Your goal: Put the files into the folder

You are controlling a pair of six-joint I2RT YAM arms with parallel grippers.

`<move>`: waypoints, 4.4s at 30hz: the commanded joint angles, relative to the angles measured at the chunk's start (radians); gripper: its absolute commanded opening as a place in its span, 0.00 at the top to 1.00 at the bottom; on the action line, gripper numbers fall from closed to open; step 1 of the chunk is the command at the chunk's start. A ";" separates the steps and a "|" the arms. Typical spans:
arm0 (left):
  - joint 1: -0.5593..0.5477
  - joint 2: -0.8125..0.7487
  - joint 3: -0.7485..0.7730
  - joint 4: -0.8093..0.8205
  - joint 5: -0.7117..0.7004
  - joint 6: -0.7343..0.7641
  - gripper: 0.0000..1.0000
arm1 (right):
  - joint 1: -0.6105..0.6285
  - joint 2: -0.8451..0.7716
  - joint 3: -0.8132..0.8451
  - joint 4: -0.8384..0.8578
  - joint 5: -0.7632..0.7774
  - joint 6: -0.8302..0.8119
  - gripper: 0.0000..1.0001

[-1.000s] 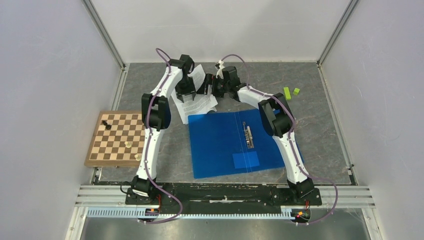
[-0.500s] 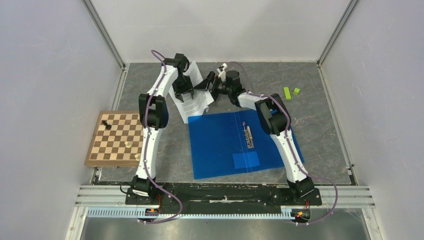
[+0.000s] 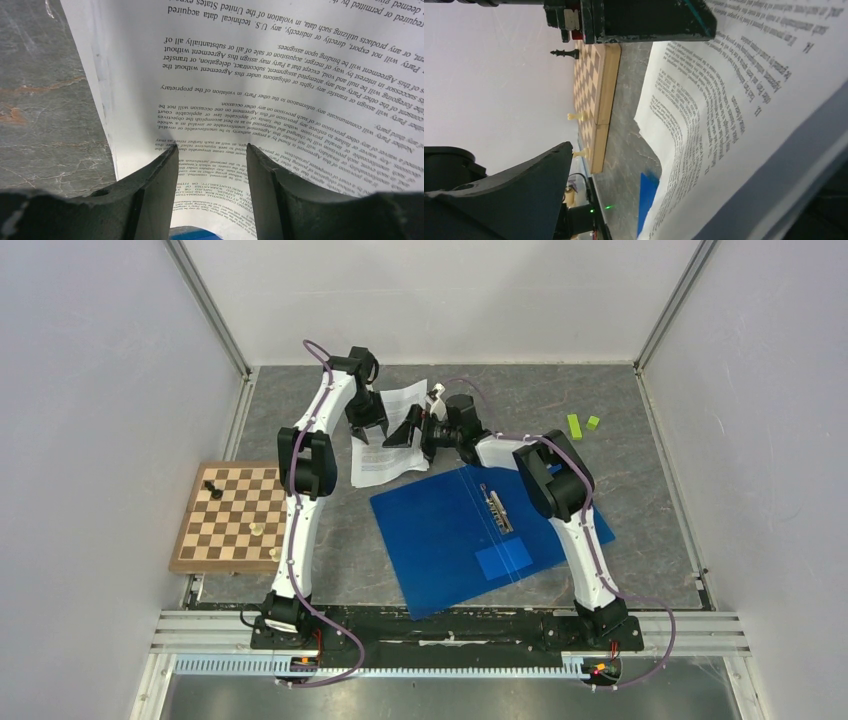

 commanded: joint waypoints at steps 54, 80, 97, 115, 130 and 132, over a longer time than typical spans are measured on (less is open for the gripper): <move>-0.137 -0.806 -0.750 0.400 -0.071 -0.249 0.33 | -0.032 -0.183 0.396 -0.567 0.628 -0.541 1.00; -0.714 -0.706 -0.893 0.425 -0.486 -0.809 0.41 | -0.030 -1.115 -0.105 -0.922 1.124 -0.829 1.00; -0.746 -0.483 -0.706 0.468 -0.465 -0.778 0.45 | -0.029 -1.248 -0.220 -0.929 1.033 -0.797 1.00; -0.724 -0.252 -0.449 0.336 -0.531 -0.752 0.56 | -0.029 -1.246 -0.240 -0.932 1.021 -0.808 1.00; -0.657 -0.264 -0.498 0.336 -0.444 -0.601 0.98 | -0.029 -1.233 -0.272 -0.901 0.987 -0.790 1.00; -0.640 -0.291 -0.538 0.338 -0.431 -0.562 0.98 | -0.029 -1.230 -0.290 -0.889 0.970 -0.783 1.00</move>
